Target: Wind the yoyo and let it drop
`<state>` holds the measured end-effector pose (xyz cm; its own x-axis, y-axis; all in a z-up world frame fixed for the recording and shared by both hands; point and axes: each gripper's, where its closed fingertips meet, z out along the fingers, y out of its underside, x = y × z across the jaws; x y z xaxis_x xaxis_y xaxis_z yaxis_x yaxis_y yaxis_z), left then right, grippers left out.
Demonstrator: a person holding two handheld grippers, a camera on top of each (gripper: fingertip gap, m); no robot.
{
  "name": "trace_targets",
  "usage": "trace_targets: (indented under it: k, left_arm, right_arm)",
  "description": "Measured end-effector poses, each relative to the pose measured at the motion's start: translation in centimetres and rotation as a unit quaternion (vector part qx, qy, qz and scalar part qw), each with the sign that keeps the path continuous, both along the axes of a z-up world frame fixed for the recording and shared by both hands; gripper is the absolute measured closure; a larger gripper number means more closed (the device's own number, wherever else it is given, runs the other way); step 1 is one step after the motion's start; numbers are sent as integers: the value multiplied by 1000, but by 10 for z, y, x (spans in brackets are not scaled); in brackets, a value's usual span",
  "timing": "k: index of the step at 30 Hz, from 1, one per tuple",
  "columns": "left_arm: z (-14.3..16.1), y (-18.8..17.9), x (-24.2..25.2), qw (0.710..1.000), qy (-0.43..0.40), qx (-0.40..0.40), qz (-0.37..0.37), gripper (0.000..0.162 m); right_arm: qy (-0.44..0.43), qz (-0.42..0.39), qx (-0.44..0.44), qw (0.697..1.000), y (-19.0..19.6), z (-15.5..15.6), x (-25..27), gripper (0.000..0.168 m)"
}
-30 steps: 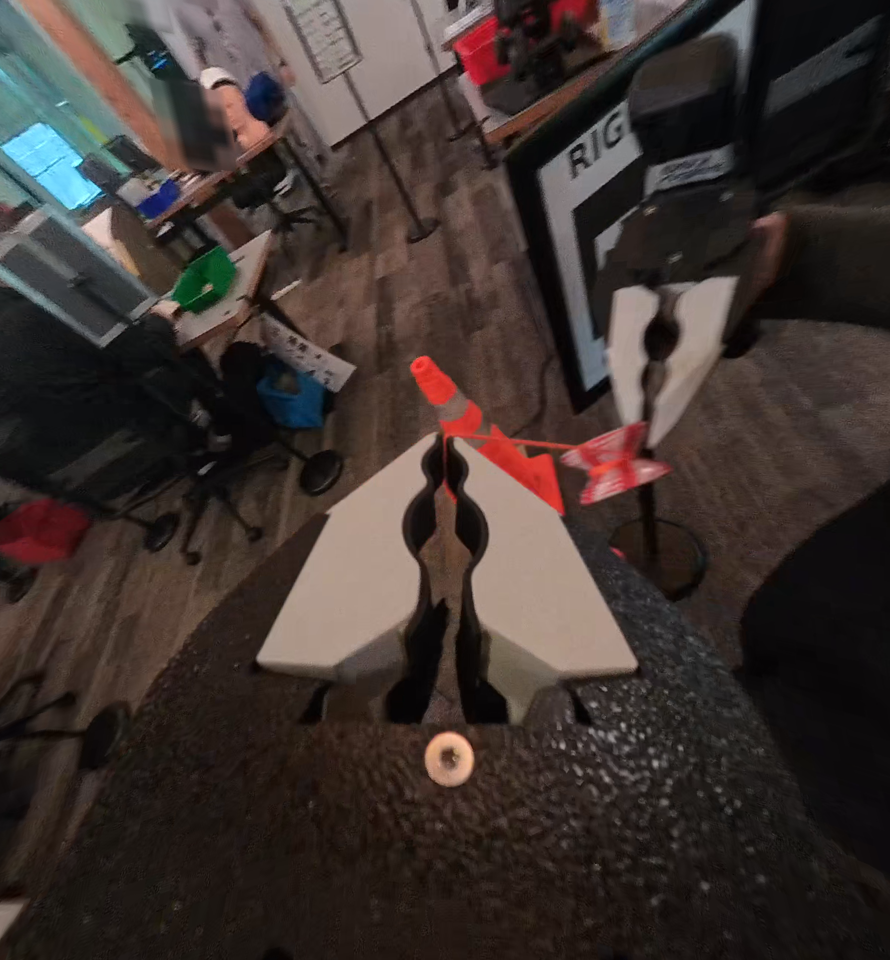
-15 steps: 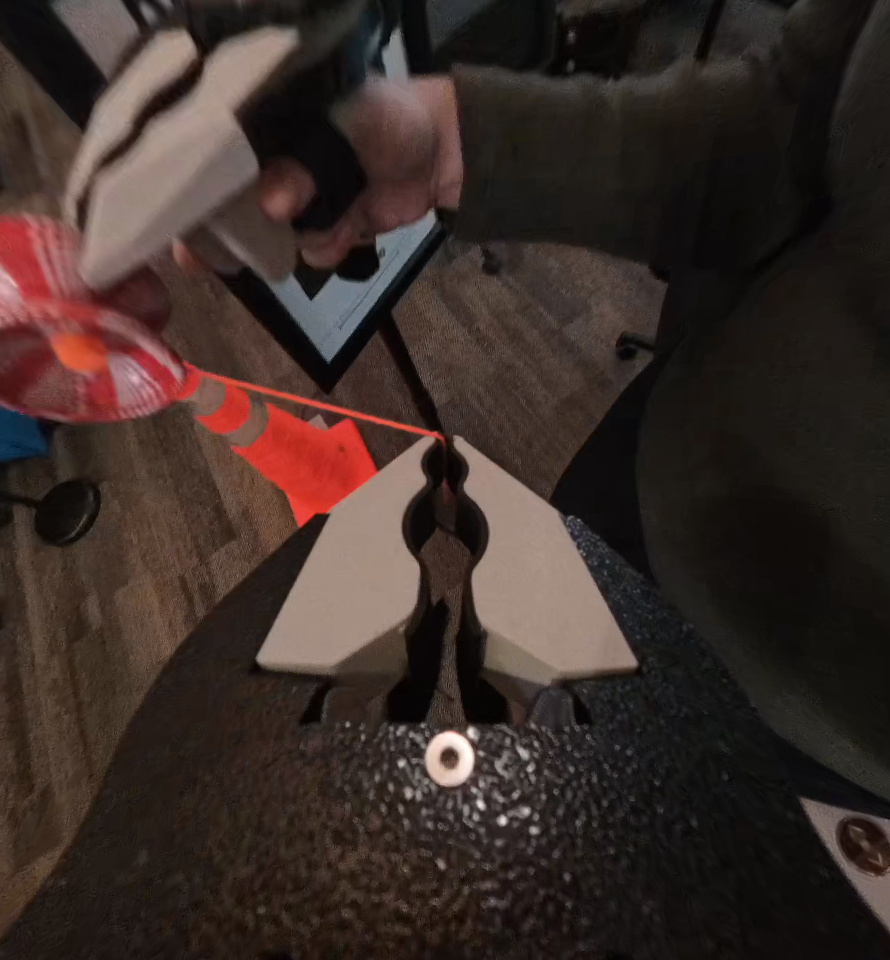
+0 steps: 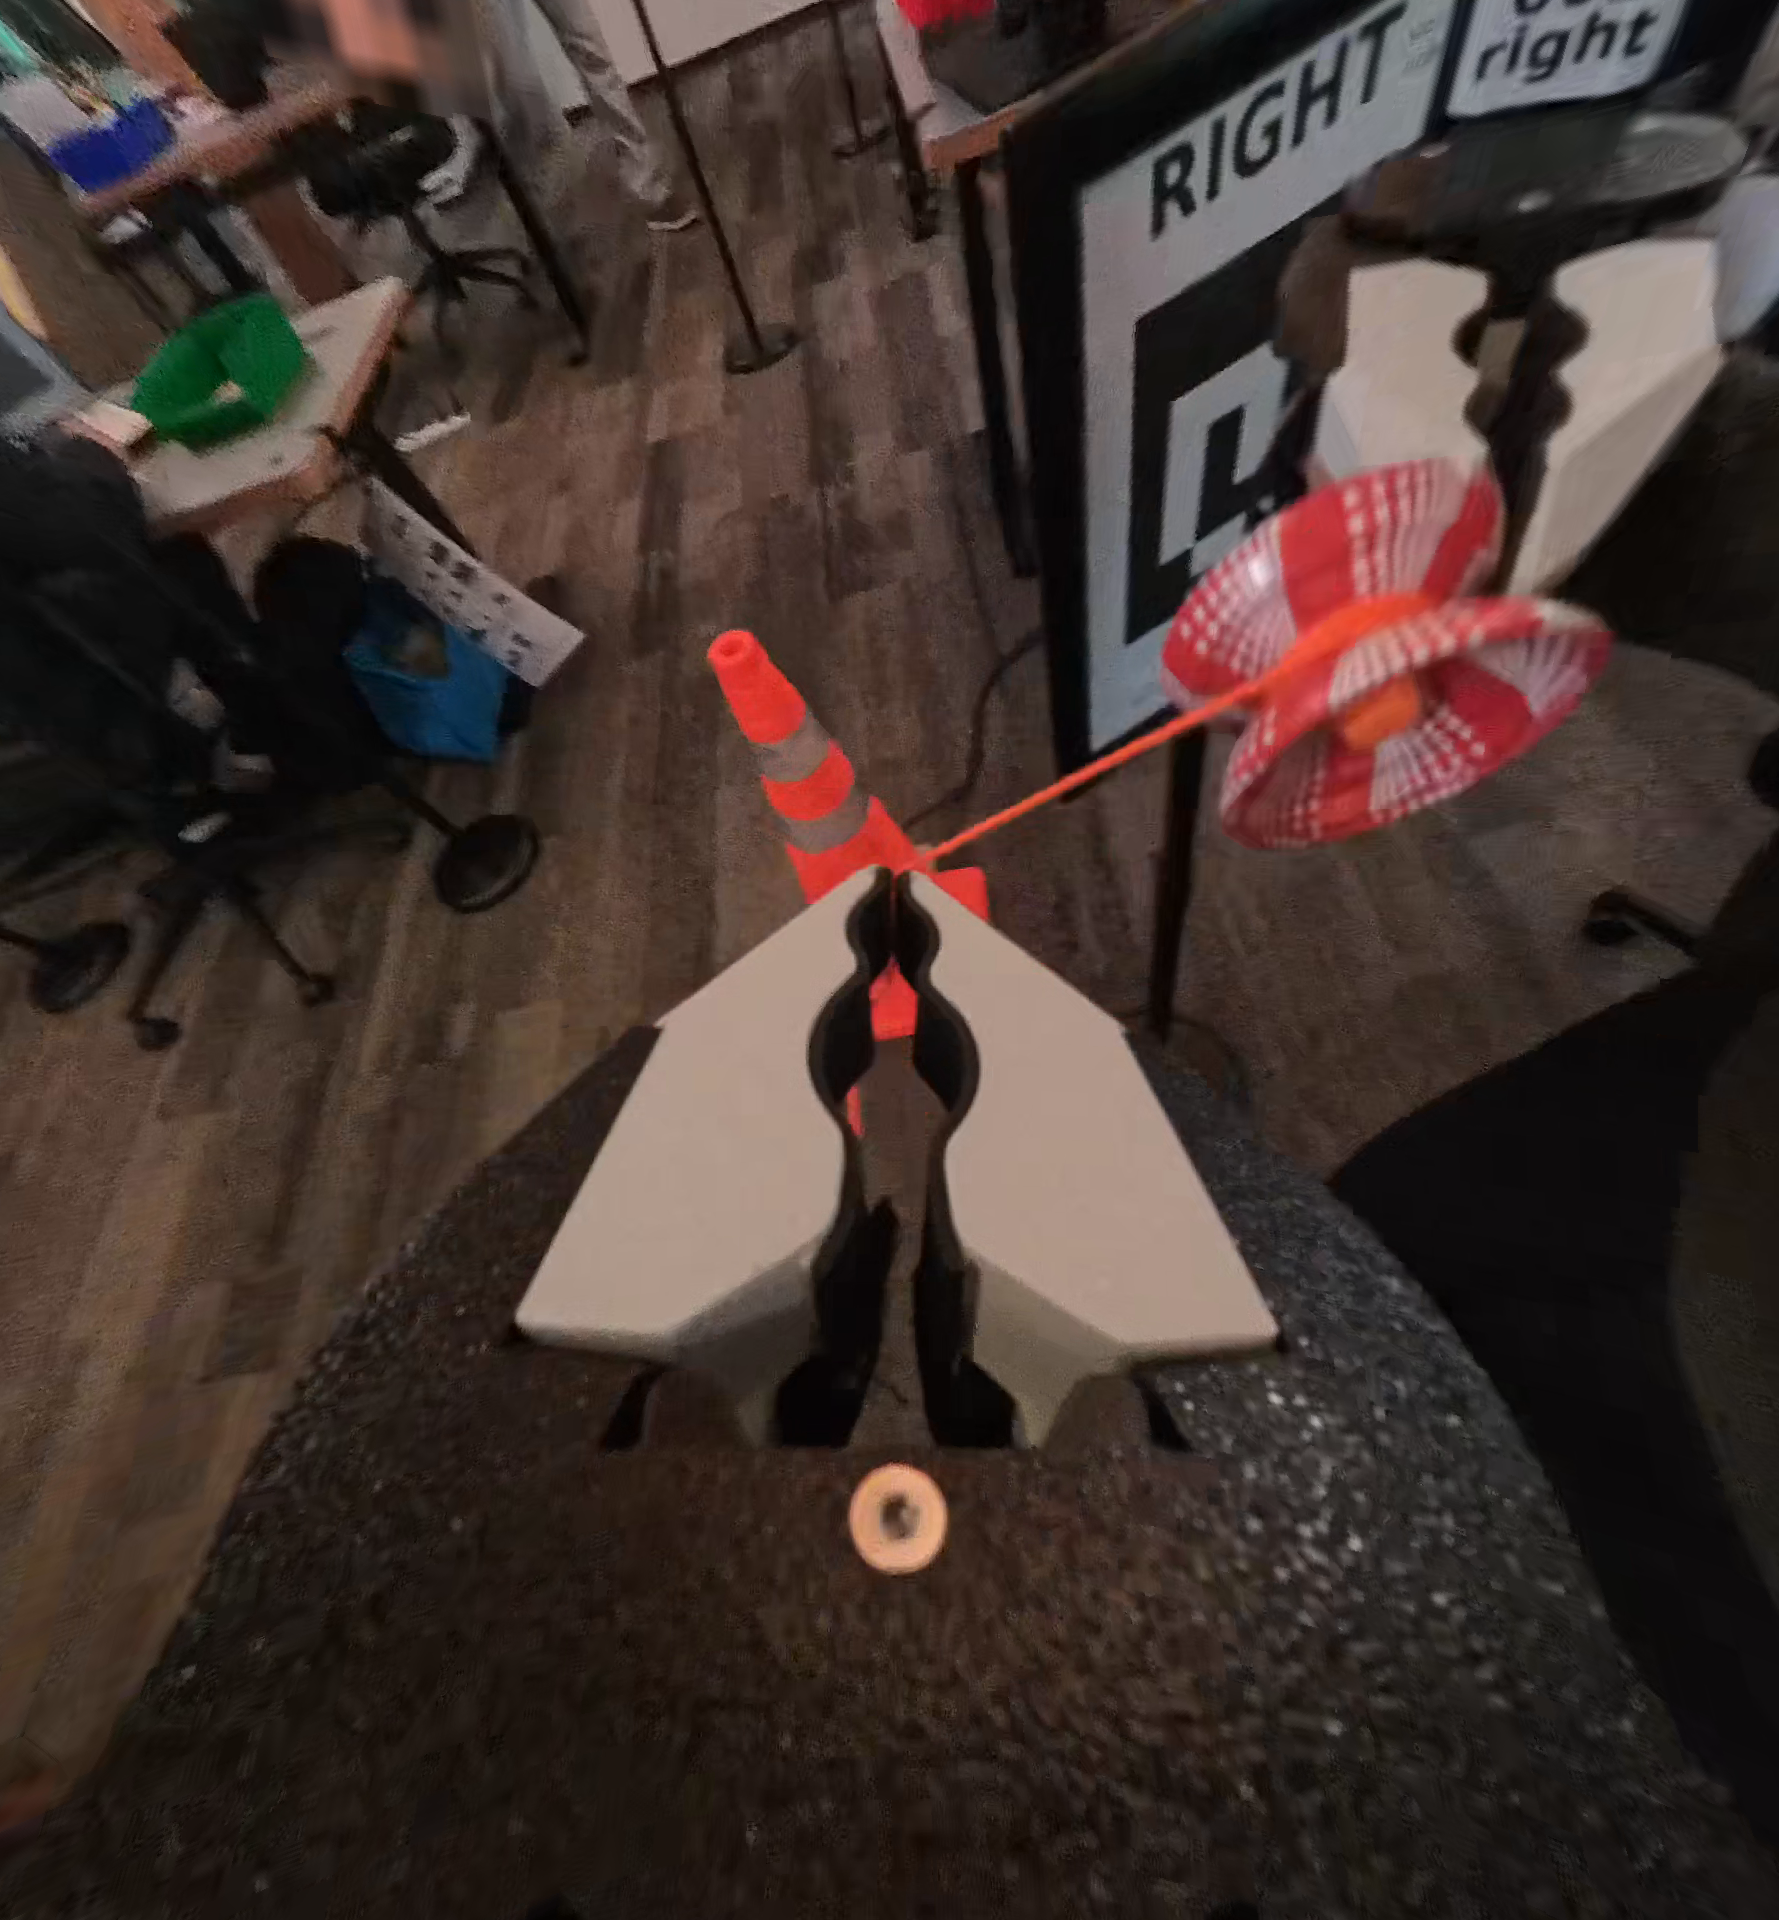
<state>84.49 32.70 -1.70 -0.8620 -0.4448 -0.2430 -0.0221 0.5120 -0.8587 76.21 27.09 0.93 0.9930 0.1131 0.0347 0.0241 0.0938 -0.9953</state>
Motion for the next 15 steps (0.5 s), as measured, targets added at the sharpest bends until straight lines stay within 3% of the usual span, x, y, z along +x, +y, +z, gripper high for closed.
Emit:
trace_targets:
  k: [3, 6, 11, 15]
  left_arm:
    - [-40, -19, -15, 997, 64, 2, -44, 162]
    - [-60, -48, -42, 990, 96, -8, -102, 162]
    - [-35, -70, -69, 978, 106, -85, -158, 162]
    - [-17, -54, -63, 984, 84, -66, -144, 162]
  right_arm:
    - [12, -30, 44, 998, -6, 15, 12, 168]
    - [33, -77, 83, 993, -9, 25, 30, 168]
    - [-20, -171, -26, 985, 5, -10, 50, 167]
    - [-64, -175, -67, 980, 19, -19, 43, 167]
